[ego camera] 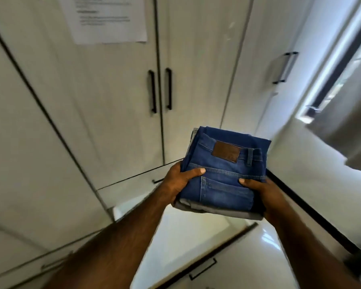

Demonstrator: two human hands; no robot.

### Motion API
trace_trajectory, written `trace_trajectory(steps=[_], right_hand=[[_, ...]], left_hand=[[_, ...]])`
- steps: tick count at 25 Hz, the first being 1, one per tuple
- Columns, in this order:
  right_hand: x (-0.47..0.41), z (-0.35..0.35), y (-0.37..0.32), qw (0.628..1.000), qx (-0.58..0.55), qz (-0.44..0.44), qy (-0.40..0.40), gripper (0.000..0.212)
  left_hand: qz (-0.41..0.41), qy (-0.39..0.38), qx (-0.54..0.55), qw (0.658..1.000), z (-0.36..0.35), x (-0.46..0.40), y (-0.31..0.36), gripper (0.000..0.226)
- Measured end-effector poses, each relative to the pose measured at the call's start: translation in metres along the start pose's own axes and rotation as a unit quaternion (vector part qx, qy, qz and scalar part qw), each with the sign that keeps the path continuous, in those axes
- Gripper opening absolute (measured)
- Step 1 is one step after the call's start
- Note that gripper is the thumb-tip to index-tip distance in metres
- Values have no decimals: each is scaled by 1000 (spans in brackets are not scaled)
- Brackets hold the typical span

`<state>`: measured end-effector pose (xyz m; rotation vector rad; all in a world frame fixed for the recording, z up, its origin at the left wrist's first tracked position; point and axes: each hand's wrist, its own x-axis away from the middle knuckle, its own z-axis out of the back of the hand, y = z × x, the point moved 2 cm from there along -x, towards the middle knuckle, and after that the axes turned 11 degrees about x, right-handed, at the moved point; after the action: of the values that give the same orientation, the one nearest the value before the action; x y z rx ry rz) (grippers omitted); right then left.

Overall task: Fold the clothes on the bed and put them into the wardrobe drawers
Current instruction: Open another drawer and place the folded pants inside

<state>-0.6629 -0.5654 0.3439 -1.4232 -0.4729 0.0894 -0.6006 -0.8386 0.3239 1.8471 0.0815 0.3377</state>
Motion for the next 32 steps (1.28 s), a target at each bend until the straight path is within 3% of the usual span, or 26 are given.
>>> trace_trajectory(steps=[4,7,9,11,14,18,24,29,32], right_hand=[[-82,-123,39,987,56,-31,-150,54],[-111,-168,74,973,84,-42,-211,52],[-143,-222,117,947,111,-60,-295,51],[-163,-249,155,933,137,-77,-324,51],[-191,-279,232,917,159,-129,-342,54],[-236,-311,328,904,193,-161,-347,53],[-321,-356,453,894,189,-194,-357,52],[-368,-410,517,883,199,-183,-383,53],[-389,-432,549,887,240,-171,-357,44]], left_hand=[[25,154,48,987,130,22,-42,65],[56,215,64,973,173,44,-72,69],[82,295,98,947,215,60,-119,75],[110,348,105,925,234,73,-157,78],[155,409,133,889,261,71,-234,77],[192,436,125,870,305,39,-322,85],[260,435,20,862,368,-39,-438,54],[258,509,-53,819,419,-72,-478,50],[261,528,-106,801,437,-91,-498,56]])
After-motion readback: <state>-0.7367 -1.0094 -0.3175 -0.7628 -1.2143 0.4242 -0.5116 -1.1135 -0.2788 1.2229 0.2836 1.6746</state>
